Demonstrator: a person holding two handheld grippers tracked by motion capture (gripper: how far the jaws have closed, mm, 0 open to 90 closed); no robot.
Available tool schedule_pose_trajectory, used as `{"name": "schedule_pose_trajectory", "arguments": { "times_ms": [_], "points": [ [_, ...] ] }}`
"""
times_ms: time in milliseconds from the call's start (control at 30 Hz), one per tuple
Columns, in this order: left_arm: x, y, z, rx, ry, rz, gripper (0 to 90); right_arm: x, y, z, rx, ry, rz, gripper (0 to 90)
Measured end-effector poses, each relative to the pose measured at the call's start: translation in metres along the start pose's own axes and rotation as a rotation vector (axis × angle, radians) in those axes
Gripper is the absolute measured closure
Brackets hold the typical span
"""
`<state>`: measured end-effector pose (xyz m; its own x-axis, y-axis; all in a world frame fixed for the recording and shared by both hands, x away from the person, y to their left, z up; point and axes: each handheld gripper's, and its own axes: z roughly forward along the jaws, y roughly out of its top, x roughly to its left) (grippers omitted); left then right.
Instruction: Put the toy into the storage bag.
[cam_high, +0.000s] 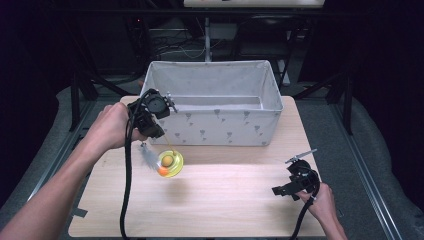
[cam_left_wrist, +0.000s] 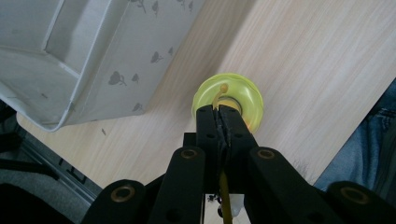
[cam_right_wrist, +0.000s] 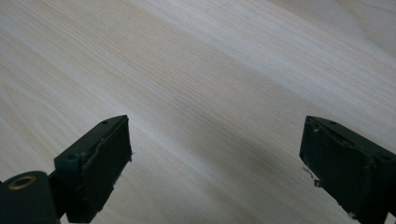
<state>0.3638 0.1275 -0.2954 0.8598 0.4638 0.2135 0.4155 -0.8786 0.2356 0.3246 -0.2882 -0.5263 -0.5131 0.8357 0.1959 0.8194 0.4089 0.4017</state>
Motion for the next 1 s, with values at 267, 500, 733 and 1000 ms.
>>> {"name": "schedule_pose_trajectory", "arguments": {
  "times_ms": [267, 500, 733, 1000],
  "points": [
    [0.006, 0.001, -0.010, 0.001, 0.014, -0.008, 88.0, 0.000, 0.000, 0.000, 0.001, 0.000, 0.000, 8.3],
    [0.013, 0.000, -0.018, 0.014, 0.016, -0.014, 88.0, 0.000, 0.000, 0.000, 0.001, 0.001, -0.002, 8.3],
    [0.020, 0.000, -0.025, 0.005, 0.024, -0.026, 88.0, 0.000, 0.000, 0.000, 0.002, 0.000, -0.003, 8.3],
    [0.025, 0.002, -0.040, -0.003, 0.044, -0.031, 88.0, 0.000, 0.000, 0.000, 0.001, 0.001, -0.003, 8.3]
  ]
}}
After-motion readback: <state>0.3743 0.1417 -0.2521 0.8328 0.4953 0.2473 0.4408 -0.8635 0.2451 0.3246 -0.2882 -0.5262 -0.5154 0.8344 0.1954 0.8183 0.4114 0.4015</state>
